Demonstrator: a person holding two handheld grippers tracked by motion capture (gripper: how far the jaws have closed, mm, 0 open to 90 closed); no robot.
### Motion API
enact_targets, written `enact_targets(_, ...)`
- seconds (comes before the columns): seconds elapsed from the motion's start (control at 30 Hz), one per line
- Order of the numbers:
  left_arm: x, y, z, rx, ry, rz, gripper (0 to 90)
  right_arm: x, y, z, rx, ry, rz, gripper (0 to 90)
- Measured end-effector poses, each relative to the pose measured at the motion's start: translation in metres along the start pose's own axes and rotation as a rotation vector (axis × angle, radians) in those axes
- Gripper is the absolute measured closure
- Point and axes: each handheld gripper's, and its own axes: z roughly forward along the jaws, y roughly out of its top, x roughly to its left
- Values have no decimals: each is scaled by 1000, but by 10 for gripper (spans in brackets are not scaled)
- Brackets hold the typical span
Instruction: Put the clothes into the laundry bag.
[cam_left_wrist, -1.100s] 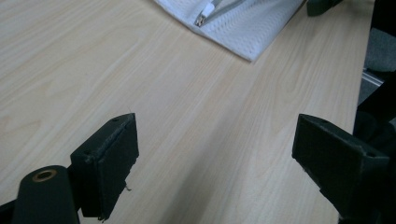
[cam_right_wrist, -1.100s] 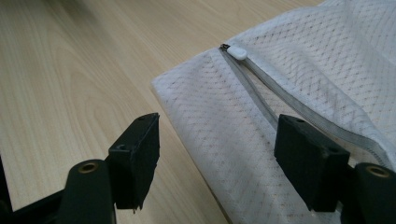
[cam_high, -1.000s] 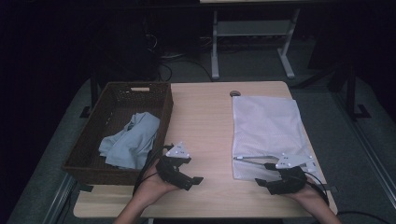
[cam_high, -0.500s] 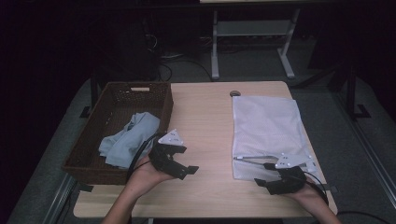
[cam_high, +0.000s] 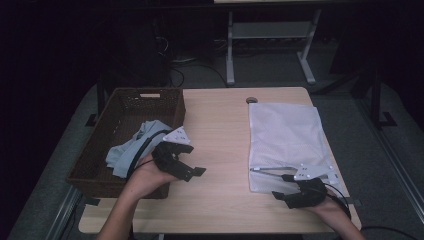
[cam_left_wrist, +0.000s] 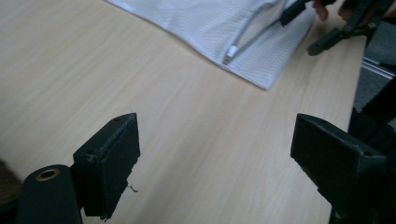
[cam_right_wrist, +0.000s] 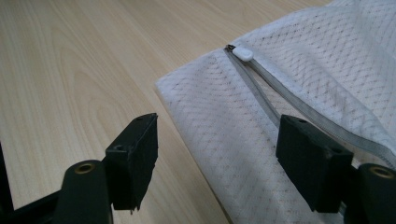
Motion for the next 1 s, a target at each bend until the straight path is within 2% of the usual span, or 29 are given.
enact_targets(0.17,17,1,-13,22,65,-22,152,-1,0,-1,-3,-4,1,288)
enact_targets(0.37,40,-4,-31,29,144,-84,152,0,0,0,-1,0,-4,289)
enact_targets(0.63,74,-17,-45,67,246,-152,151,0,0,0,0,0,-1,288)
enact_targets(0.77,93,-27,-47,73,280,-182,141,0,0,0,-1,0,-1,288)
enact_targets(1.0,125,-49,-39,137,308,-228,125,0,0,1,2,0,3,288)
